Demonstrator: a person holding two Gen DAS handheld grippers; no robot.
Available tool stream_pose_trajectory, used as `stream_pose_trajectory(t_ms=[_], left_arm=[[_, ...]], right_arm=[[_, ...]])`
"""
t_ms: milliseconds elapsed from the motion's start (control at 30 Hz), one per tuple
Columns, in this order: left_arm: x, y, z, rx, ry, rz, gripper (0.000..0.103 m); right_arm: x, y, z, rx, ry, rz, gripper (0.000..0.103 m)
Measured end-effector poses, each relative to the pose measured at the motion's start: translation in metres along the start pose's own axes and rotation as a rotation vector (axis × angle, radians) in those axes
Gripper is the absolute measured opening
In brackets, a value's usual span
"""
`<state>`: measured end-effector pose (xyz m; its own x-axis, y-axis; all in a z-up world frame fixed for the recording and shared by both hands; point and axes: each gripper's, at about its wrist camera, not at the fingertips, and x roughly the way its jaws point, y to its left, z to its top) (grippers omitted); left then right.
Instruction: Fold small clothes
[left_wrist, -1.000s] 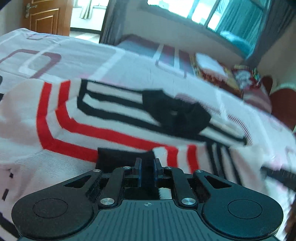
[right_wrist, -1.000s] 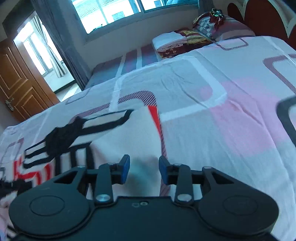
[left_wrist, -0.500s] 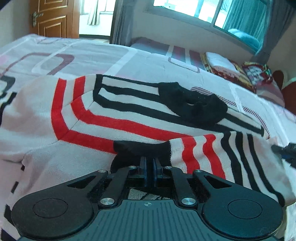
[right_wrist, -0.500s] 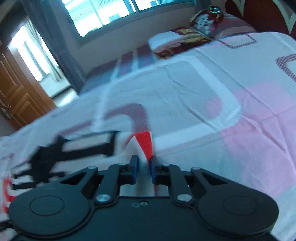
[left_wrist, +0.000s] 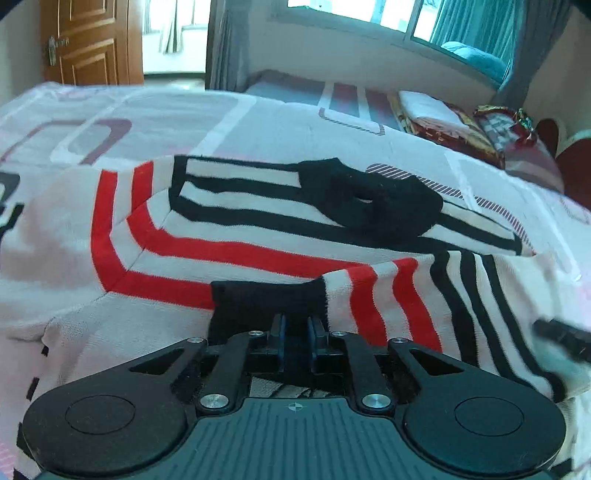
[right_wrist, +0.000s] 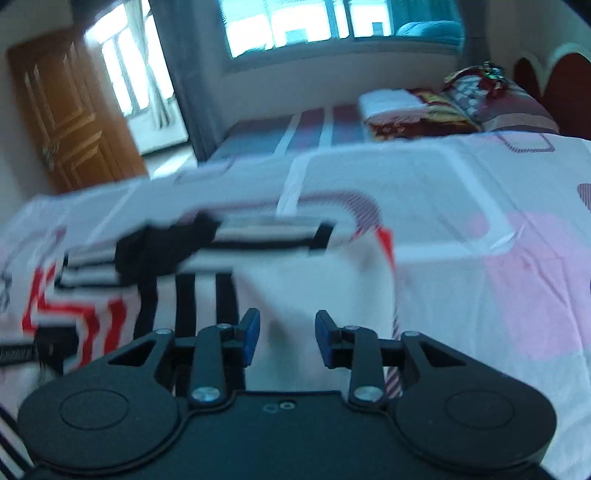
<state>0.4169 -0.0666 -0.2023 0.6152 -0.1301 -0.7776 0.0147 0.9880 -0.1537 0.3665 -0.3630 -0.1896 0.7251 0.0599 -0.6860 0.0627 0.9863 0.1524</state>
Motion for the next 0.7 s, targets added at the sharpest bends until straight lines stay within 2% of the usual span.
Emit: stream_pose_trajectory(t_ms=[133,200,233,267,333,367,533,600,700], left_arm=[[-0.022,0.017,0.002,-0.085,0.011,-0.013,0.015],[-0.034,0.028,0.0,-0.098,0.007,0.004,0.044],[-0.04,0.035,-0.001,-0.102,0.006,0.026,0.085],[-0.05,0.042,-0.004,-0.105,-0.017,0.065,0.102],[-0.069,0.059,-0.008,-0.103,-0.093,0.115,0.103],[-0.076,0.07,-0.009,-0.099,-0.095,0.12,0.103],[-0.09,0.146,-0.016,-0.221,-0.053,0.121,0.103],[-0.09,0.18,-0.021,-0.285,-0.049,0.133,0.103],[-0.086,0.226,-0.025,-0.364,-0.036,0.112,0.103]], right_arm=[[-0.002,0.0,-0.007,-0.006,0.021,-0.038,0.033],[-0.011,0.004,-0.006,0.014,0.007,-0.006,0.035],[-0.017,0.011,-0.005,0.01,-0.002,0.008,0.035],[-0.02,0.018,-0.004,0.0,-0.007,0.024,0.036],[-0.024,0.036,-0.006,-0.021,-0.006,0.068,0.036],[-0.024,0.045,-0.006,-0.027,0.001,0.087,0.036],[-0.024,0.103,-0.012,-0.062,0.019,0.177,0.036],[-0.023,0.127,-0.014,-0.081,0.022,0.197,0.036],[-0.017,0.165,-0.017,-0.108,0.023,0.208,0.036]])
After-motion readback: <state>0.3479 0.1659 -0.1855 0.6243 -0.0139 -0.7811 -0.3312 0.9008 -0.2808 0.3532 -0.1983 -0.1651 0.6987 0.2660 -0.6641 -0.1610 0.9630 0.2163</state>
